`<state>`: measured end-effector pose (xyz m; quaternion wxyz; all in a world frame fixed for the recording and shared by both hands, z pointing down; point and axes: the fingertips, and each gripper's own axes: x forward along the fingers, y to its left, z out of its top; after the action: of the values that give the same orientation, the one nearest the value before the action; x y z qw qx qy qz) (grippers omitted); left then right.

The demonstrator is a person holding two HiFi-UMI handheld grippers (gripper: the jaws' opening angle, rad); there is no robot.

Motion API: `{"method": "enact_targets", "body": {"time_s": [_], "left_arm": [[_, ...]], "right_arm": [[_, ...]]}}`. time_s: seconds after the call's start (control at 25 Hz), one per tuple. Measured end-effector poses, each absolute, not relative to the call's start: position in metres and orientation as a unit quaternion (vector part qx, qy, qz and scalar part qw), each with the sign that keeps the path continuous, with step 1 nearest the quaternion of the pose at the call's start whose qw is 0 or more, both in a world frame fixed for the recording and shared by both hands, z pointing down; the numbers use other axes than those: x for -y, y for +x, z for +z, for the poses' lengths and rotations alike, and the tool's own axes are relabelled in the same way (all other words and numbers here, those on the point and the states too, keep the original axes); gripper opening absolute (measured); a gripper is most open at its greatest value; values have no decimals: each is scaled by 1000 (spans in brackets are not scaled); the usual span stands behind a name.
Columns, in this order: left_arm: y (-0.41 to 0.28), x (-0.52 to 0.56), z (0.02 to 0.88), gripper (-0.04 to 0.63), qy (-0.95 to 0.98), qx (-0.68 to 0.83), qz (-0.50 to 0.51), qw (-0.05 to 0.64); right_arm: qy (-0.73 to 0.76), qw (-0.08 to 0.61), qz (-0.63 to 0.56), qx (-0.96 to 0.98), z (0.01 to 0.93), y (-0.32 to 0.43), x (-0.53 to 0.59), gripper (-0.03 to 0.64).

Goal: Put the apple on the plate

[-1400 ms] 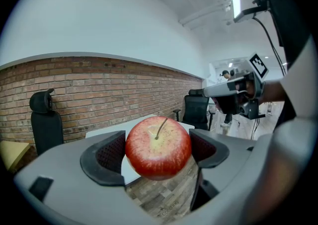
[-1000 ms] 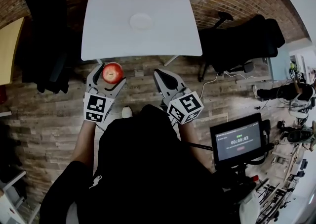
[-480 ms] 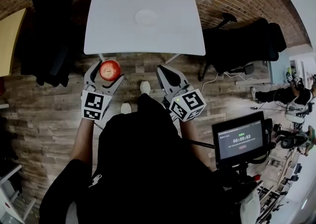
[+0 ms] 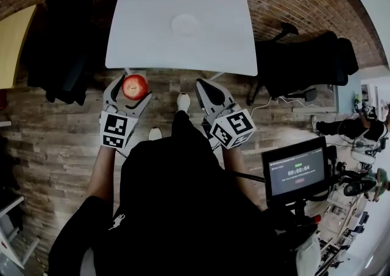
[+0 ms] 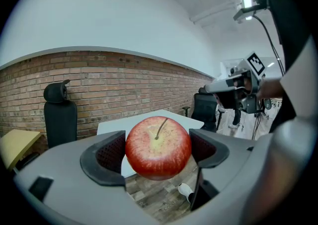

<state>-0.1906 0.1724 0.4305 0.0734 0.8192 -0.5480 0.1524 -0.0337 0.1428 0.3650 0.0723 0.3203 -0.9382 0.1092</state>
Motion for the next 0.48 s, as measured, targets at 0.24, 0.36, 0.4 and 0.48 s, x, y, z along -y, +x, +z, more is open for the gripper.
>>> {"method": "enact_targets", "body": {"time_s": [0.24, 0.36, 0.4, 0.48], "left_arm": [[-196, -177, 420, 405, 815, 554, 157, 67], [-199, -184, 421, 405, 813, 556, 160, 68], [-198, -182, 423, 404, 811, 557, 162, 69], [-186, -158, 427, 405, 810, 557, 166, 73]], "right_arm": [[309, 68, 111, 942, 362, -42, -146, 3], [306, 67, 113, 943, 363, -45, -150, 3], [305, 67, 115, 943, 364, -43, -147, 3], [304, 68, 120, 943, 368, -31, -122, 3]]}}
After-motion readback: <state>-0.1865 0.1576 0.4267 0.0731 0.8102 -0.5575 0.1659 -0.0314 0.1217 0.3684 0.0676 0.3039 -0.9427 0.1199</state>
